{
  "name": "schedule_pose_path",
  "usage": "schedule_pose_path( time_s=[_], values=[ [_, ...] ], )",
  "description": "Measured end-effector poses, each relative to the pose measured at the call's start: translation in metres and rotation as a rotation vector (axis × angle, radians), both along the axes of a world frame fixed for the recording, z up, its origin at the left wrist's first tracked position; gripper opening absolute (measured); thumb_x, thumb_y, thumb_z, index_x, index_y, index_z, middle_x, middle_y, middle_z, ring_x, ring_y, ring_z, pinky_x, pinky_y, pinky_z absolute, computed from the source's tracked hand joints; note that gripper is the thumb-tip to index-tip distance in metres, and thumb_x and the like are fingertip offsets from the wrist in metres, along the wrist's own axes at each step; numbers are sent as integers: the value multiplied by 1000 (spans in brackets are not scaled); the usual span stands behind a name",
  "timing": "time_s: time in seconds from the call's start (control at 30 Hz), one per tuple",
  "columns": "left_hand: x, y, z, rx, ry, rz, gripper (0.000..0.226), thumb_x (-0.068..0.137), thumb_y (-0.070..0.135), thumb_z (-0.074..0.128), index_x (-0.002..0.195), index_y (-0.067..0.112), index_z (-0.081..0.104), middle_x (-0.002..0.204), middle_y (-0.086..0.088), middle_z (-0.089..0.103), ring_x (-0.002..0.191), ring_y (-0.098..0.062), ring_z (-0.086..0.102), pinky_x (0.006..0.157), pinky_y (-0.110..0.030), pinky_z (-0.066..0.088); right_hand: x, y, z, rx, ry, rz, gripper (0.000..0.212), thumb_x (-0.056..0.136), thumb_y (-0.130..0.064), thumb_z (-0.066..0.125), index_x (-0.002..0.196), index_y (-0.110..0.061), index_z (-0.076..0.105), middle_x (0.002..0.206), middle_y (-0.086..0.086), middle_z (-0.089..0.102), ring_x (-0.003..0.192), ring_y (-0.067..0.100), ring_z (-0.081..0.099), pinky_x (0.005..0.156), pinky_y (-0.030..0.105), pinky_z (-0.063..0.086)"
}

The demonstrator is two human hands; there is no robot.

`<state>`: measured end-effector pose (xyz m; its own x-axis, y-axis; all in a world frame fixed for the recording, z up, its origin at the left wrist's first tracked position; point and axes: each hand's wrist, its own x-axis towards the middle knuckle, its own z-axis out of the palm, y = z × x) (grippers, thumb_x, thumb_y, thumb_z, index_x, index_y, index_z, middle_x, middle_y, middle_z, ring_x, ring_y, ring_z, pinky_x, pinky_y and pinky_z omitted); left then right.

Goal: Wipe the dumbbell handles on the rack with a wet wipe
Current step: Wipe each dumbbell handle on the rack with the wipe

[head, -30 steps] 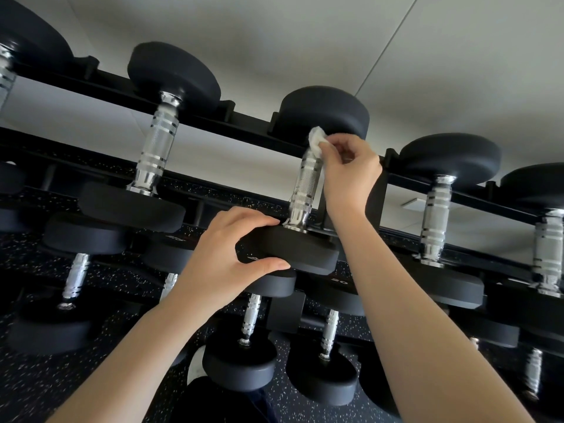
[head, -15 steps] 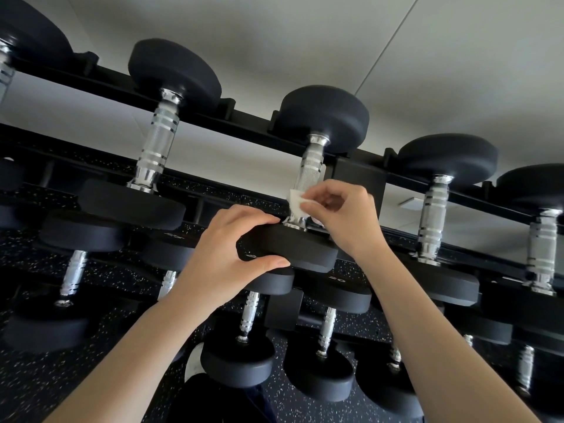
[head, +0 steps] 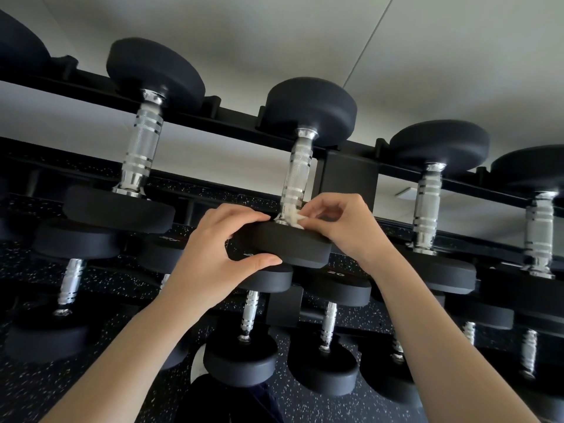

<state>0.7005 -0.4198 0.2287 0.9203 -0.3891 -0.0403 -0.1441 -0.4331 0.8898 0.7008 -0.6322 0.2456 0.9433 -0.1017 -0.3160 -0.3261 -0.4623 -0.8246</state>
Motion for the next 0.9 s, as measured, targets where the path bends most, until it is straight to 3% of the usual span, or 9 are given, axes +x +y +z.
schedule_pose_path(
  time_s=[0.1, 0.27, 0.4, 0.53, 0.73, 0.9],
  values=[
    [0, 0, 1, 4, 7, -5, 51, 61, 58, 65, 109, 42, 61, 112, 22, 55, 113, -4, 49, 94, -31, 45, 3, -3, 1, 49, 29, 25, 6, 75, -12, 77, 77, -14, 71, 73, 1, 70, 72, 11, 66, 73, 16, 50],
    [1, 1, 2, 11, 25, -18, 50, 61, 59, 65, 109, 45, 59, 114, 23, 53, 113, -6, 49, 93, -29, 45, -1, -2, -12, 94, 35, -81, 9, 77, -6, 74, 80, -14, 69, 82, 6, 72, 80, 21, 68, 83, 30, 55],
    [1, 1, 2, 16, 28, -20, 50, 60, 60, 65, 108, 46, 59, 114, 21, 54, 114, -9, 50, 92, -32, 46, -3, 1, -20, 278, 74, -225, 9, 78, -1, 72, 82, -7, 67, 78, 7, 71, 71, 12, 64, 68, 24, 52],
    [1, 2, 0, 15, 24, -19, 50, 60, 59, 66, 108, 47, 59, 115, 20, 55, 115, -9, 50, 92, -34, 46, 1, 4, -26, 391, 75, -406, 10, 79, 1, 69, 87, -3, 67, 83, 17, 71, 73, 22, 64, 74, 34, 50],
    [1, 2, -1, 11, 22, -19, 51, 60, 58, 67, 109, 43, 61, 116, 19, 54, 115, -8, 50, 93, -30, 44, 8, 12, -31, 498, 30, -592, 10, 81, 2, 68, 81, -7, 67, 81, 16, 71, 75, 28, 66, 77, 42, 54],
    [2, 2, -1, 17, 16, -20, 51, 61, 57, 67, 109, 43, 60, 116, 20, 54, 116, -10, 49, 93, -29, 44, 12, 13, -28, 508, 36, -652, 10, 82, 3, 66, 81, -7, 66, 75, 13, 71, 73, 29, 66, 73, 40, 56]
  ],
)
